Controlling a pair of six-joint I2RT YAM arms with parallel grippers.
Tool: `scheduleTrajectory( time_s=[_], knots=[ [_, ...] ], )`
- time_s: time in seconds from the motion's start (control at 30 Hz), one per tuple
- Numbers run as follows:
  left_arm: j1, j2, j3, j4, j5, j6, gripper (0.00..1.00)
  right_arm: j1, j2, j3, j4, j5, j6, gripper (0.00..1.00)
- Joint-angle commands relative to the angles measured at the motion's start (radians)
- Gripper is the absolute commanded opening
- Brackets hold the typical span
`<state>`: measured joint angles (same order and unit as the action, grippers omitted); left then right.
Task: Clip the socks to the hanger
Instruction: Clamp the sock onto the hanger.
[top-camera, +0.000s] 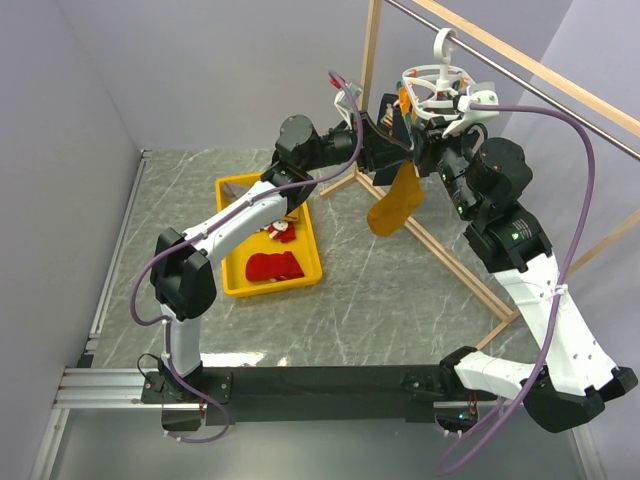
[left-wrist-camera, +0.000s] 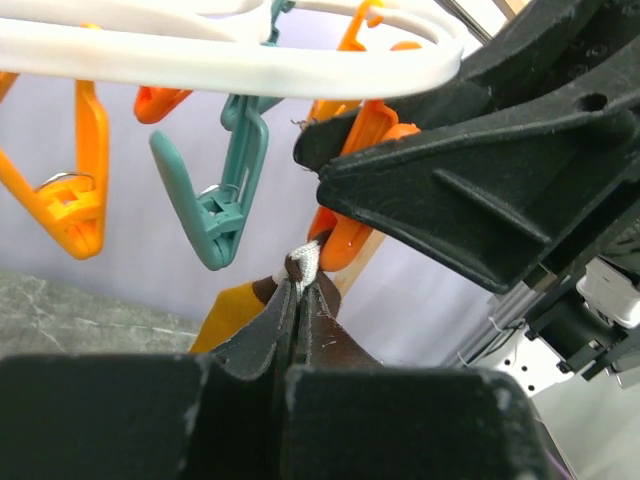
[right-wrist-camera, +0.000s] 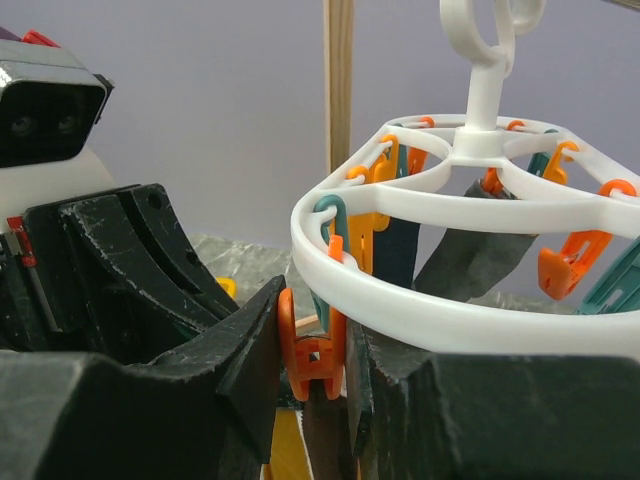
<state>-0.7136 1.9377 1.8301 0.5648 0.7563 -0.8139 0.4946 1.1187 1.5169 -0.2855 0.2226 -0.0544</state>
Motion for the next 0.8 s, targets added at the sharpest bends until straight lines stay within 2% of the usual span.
scheduleTrajectory(
  time_s=[0.0,0.6,0.7,0.77],
  knots=[
    [-0.001,-0.039,0.023,0.079,0.063,-0.001,0.01,0.001,0.000,0.037,-0.023,-0.038,-0.016,0.01],
    [0.019,-0.043,0.017,0.179,0.103,-0.073,0.01,0.001,0.003,0.037,-0.032,-0.077,-0.001,0.02],
    [0.019,-0.045,0.006,0.156,0.089,-0.062,0.01,-0.001,0.009,0.051,-0.046,-0.075,0.007,0.20],
    [0.019,-0.042,0.005,0.133,0.071,-0.048,0.01,0.001,0.013,0.071,-0.053,-0.072,0.016,0.38]
  ],
)
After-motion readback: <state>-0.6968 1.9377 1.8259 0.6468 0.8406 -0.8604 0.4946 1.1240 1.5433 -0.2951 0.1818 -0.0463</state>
